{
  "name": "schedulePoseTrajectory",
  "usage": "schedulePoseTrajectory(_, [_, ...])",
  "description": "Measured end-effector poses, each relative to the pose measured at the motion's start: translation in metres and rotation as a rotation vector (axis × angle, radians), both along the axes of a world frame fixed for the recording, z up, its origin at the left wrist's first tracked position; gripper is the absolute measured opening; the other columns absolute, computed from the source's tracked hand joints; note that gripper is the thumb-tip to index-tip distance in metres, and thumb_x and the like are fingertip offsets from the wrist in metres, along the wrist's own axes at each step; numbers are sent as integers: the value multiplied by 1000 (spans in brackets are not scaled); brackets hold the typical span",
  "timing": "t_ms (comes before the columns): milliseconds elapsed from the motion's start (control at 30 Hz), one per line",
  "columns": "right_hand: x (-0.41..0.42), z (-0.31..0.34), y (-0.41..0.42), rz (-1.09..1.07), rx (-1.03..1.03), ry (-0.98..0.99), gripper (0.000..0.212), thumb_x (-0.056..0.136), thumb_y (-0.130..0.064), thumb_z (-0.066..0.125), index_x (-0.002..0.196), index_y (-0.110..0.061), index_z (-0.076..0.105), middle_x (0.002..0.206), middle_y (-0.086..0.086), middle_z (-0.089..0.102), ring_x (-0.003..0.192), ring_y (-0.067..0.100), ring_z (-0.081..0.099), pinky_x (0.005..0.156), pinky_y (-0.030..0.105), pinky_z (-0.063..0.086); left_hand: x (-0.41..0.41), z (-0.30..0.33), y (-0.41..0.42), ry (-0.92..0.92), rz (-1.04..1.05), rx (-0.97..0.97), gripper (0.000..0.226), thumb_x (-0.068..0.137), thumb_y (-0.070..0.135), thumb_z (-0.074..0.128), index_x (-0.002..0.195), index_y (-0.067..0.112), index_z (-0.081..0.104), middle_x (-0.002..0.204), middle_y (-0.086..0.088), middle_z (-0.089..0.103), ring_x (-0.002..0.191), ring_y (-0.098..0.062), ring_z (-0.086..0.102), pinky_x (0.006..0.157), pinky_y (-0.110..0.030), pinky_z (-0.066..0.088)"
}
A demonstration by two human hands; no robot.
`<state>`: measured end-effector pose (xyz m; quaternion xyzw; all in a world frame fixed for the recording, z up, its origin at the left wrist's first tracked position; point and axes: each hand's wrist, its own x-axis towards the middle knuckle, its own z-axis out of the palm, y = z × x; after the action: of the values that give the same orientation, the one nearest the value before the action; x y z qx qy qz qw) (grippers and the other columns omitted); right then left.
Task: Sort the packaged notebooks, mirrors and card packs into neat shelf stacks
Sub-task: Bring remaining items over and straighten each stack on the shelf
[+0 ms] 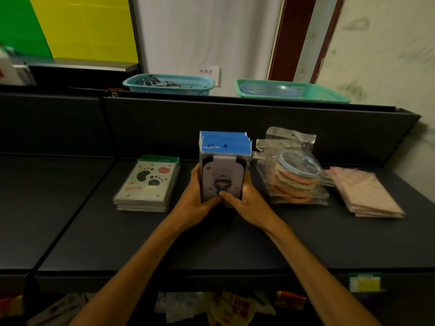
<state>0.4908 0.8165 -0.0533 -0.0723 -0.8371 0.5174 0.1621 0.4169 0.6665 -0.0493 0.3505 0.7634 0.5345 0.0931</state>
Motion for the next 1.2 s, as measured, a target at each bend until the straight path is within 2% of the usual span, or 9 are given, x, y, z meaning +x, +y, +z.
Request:
schedulePoseTrajectory(133, [1, -4, -1, 10, -31, -16, 69, 85, -21, 66, 139, -32, 24, 133, -7, 46, 117, -1, 47, 81, 7, 46, 1, -1, -2, -15, -20, -39, 92, 83, 7, 66, 146, 32, 3, 147, 0, 35, 121, 3, 34, 79, 2, 39])
schedulePoseTrajectory(333, [5, -1, 2, -14, -61, -28, 67, 87, -19, 64, 140, -19, 24, 121, -14, 48, 99, -8, 54, 76, 8, 49, -3, 0, -8, -13, 49, -42, 86, 83, 17, 69, 148, 30, 14, 146, 0, 40, 125, -6, 41, 95, -24, 40])
schedulePoseTrajectory(500, [3, 1, -3, -145, -172, -138, 43, 90, -37, 59, 124, -15, 46, 117, 1, 62, 91, 5, 63, 69, 19, 52, -7, -2, 0, -122, 235, -72, 64, 83, 36, 68, 138, 21, 39, 133, -4, 55, 101, -7, 55, 76, -20, 49])
schedulePoseTrajectory(667, [-7, -1, -4, -230, 14, -242, 40, 89, -46, 55, 117, -18, 57, 117, 6, 63, 110, 23, 56, 92, 43, 50, -11, -3, 6, -38, 300, -272, 57, 86, 47, 61, 132, 15, 49, 125, -8, 60, 91, -10, 56, 69, -18, 44])
schedulePoseTrajectory(767, [-5, 3, -4, -225, -29, -223, 38, 92, -39, 55, 122, -15, 57, 115, 5, 65, 96, 11, 60, 79, 24, 51, -8, 0, 10, -19, 293, -294, 50, 87, 47, 59, 126, 16, 55, 118, -6, 63, 78, -3, 54, 56, -11, 37])
schedulePoseTrajectory(867, [-4, 4, -3, -229, -3, -171, 39, 92, -34, 56, 127, -18, 55, 118, 2, 65, 88, 1, 56, 64, 8, 41, -4, 1, 12, -3, 284, -303, 50, 88, 46, 58, 127, 15, 55, 117, -5, 65, 79, -3, 54, 56, -10, 37])
schedulePoseTrajectory(933, [-5, 2, -1, -227, 9, -148, 40, 91, -34, 58, 128, -20, 53, 121, 1, 64, 88, -1, 54, 61, 6, 39, -3, 0, 13, 6, 289, -324, 53, 88, 49, 56, 129, 16, 54, 119, -5, 64, 88, -7, 55, 65, -15, 43])
schedulePoseTrajectory(1067, [-5, 1, 0, -237, -8, -153, 44, 90, -36, 59, 129, -19, 53, 121, 2, 64, 84, -2, 55, 64, 8, 41, -1, 1, 13, -3, 314, -375, 60, 84, 58, 53, 130, 19, 52, 122, -7, 63, 108, -21, 58, 90, -42, 51])
schedulePoseTrajectory(1200, [-3, 5, 0, -239, 21, -165, 43, 90, -39, 58, 127, -19, 51, 121, 3, 62, 85, 0, 58, 67, 12, 45, 3, 9, 11, 17, 322, -410, 61, 87, 54, 54, 134, 16, 47, 128, -8, 59, 105, -17, 58, 83, -29, 49])
